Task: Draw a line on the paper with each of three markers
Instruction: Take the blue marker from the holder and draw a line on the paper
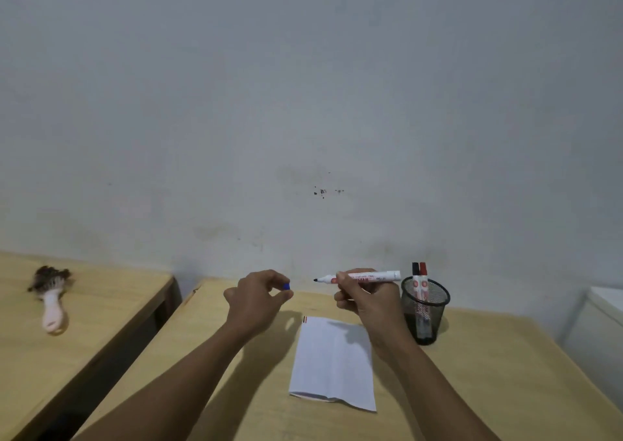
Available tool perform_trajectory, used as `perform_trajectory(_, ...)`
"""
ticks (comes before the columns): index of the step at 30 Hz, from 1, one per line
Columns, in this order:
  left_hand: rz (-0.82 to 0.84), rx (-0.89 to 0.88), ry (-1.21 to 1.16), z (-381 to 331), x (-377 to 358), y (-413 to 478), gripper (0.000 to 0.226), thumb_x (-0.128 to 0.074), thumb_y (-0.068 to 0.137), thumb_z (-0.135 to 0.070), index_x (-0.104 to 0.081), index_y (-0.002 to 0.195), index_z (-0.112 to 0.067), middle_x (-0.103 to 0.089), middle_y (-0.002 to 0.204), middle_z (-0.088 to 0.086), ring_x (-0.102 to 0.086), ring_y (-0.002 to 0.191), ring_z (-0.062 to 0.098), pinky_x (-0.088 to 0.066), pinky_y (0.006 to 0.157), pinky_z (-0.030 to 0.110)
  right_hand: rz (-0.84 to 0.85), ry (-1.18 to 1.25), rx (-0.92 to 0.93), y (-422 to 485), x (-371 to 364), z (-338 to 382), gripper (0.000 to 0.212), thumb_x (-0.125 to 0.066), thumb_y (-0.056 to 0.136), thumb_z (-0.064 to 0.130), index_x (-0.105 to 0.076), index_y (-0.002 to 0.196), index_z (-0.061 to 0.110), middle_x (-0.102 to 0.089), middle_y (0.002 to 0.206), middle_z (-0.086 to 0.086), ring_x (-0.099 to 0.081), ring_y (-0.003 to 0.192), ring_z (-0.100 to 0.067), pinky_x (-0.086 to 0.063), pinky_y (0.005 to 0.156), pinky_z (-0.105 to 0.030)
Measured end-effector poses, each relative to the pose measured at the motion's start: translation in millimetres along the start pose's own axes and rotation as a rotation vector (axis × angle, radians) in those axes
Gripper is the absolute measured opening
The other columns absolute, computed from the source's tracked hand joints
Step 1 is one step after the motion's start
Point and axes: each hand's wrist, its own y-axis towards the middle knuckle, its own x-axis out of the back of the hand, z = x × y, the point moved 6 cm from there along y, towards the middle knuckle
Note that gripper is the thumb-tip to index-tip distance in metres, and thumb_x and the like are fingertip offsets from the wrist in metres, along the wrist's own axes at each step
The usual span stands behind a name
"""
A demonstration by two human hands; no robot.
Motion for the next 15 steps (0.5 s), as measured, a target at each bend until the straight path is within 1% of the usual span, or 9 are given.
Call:
perform_trajectory(2,0.029,-0.001,0.051,16.1,-13.2,5.3,0.009,-0.076,0.082,-0.035,-0.067,0.084,-0.038,-0.066,0.078,-0.025,-0.058,0.083,-0.003,-0.021,0.079,0.036,-0.004,-0.03,-0.029,5.9,0.5,-17.0,0.021,-0.075,0.09,0.015,-0.073,0.094,-0.006,-0.07,0.07,-0.012,-0.065,0.061,-0.021,-0.058,0.06,-0.029)
perform_trajectory(4,0.05,-0.005,0.093,29.1,-24.5,9.2,0.01,-0.074,0.084,-0.035,-0.067,0.09,-0.038,-0.065,0.078,-0.025,-0.058,0.086,0.0,-0.018,0.078,0.034,-0.008,-0.038,-0.052,11.7,0.9,-30.7,0.021,-0.073,0.091,0.013,-0.07,0.093,-0.008,-0.069,0.07,-0.014,-0.064,0.06,-0.022,-0.057,0.056,-0.03)
perform_trajectory(7,0.053,0.009,0.107,45.1,-36.6,11.9,0.023,-0.072,0.083,-0.037,-0.064,0.105,-0.039,-0.064,0.078,-0.025,-0.057,0.091,0.004,-0.016,0.078,0.032,0.0,-0.062,-0.077,18.3,1.0,-47.5,0.021,-0.072,0.092,0.012,-0.066,0.094,-0.009,-0.07,0.071,-0.016,-0.064,0.059,-0.022,-0.056,0.054,-0.031)
perform_trajectory(9,0.049,0.03,0.098,52.4,-41.3,12.5,0.03,-0.07,0.08,-0.037,-0.064,0.11,-0.039,-0.066,0.08,-0.023,-0.055,0.094,0.007,-0.016,0.079,0.032,0.013,-0.082,-0.087,20.5,0.6,-56.0,0.018,-0.071,0.093,0.011,-0.067,0.094,-0.007,-0.07,0.07,-0.014,-0.064,0.059,-0.022,-0.055,0.054,-0.031)
perform_trajectory(11,0.076,0.046,0.107,57.1,-45.9,13.7,0.034,-0.069,0.08,-0.035,-0.064,0.113,-0.036,-0.068,0.083,-0.021,-0.052,0.09,0.004,-0.018,0.083,0.034,0.02,-0.077,-0.103,21.7,-0.2,-62.6,0.013,-0.07,0.094,0.01,-0.069,0.093,-0.003,-0.07,0.07,-0.013,-0.063,0.059,-0.022,-0.054,0.054,-0.031)
perform_trajectory(13,0.094,0.053,0.125,60.4,-47.8,13.8,0.036,-0.069,0.08,-0.036,-0.065,0.116,-0.035,-0.07,0.087,-0.019,-0.053,0.089,0.002,-0.02,0.084,0.035,0.017,-0.06,-0.126,22.3,-0.5,-68.4,0.012,-0.069,0.094,0.01,-0.072,0.093,-0.002,-0.069,0.07,-0.012,-0.061,0.059,-0.021,-0.052,0.053,-0.03)
perform_trajectory(15,0.101,0.045,0.152,61.7,-48.7,14.1,0.04,-0.069,0.081,-0.039,-0.062,0.119,-0.036,-0.071,0.094,-0.019,-0.059,0.098,0.005,-0.019,0.085,0.035,0.015,-0.071,-0.149,22.9,-1.0,-74.1,0.014,-0.07,0.094,0.014,-0.074,0.092,0.0,-0.069,0.071,-0.01,-0.062,0.061,-0.021,-0.051,0.053,-0.031)
